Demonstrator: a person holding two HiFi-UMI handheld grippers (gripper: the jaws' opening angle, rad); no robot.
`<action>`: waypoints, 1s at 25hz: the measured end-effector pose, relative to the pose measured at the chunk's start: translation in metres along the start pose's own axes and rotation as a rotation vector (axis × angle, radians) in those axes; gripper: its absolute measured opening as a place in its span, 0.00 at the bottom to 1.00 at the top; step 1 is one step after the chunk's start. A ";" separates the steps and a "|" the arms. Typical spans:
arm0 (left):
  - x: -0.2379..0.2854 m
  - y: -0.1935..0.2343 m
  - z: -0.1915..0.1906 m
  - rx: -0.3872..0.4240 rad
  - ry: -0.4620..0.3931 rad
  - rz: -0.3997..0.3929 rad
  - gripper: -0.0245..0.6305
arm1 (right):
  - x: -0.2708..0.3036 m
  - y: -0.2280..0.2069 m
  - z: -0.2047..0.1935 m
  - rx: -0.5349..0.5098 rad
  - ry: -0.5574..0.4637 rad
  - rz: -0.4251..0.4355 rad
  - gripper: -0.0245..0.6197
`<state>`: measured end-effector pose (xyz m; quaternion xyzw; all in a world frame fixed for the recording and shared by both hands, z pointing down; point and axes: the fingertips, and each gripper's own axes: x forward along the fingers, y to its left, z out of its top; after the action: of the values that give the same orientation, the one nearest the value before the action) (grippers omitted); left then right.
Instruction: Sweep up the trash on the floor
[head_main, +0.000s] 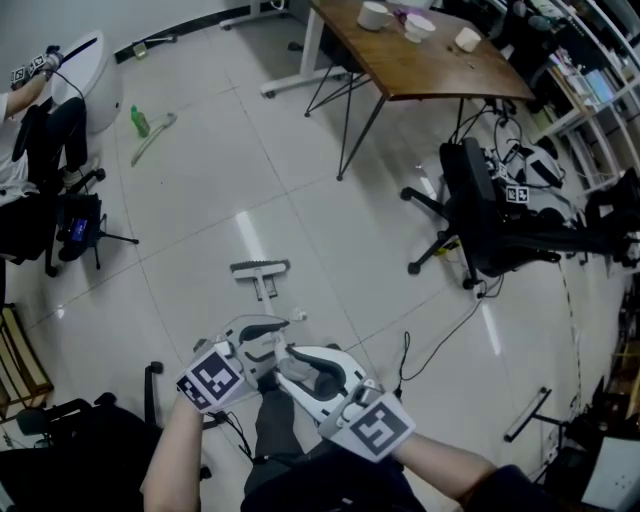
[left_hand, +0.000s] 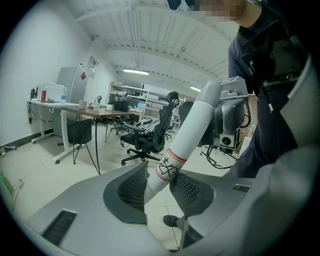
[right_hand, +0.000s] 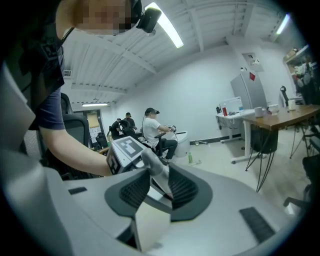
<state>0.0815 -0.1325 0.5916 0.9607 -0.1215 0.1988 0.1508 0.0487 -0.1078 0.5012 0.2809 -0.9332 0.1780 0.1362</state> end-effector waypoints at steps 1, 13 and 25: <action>-0.002 -0.004 -0.003 -0.003 0.000 0.000 0.23 | -0.001 0.005 -0.003 0.002 0.009 0.006 0.24; -0.029 -0.030 -0.008 -0.033 -0.010 0.005 0.23 | -0.004 0.040 0.001 0.035 0.012 0.027 0.25; -0.045 -0.063 -0.027 -0.008 0.046 0.004 0.23 | -0.013 0.079 -0.014 -0.014 0.046 0.051 0.25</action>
<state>0.0506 -0.0571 0.5806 0.9551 -0.1206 0.2205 0.1571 0.0155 -0.0345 0.4887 0.2521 -0.9378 0.1813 0.1553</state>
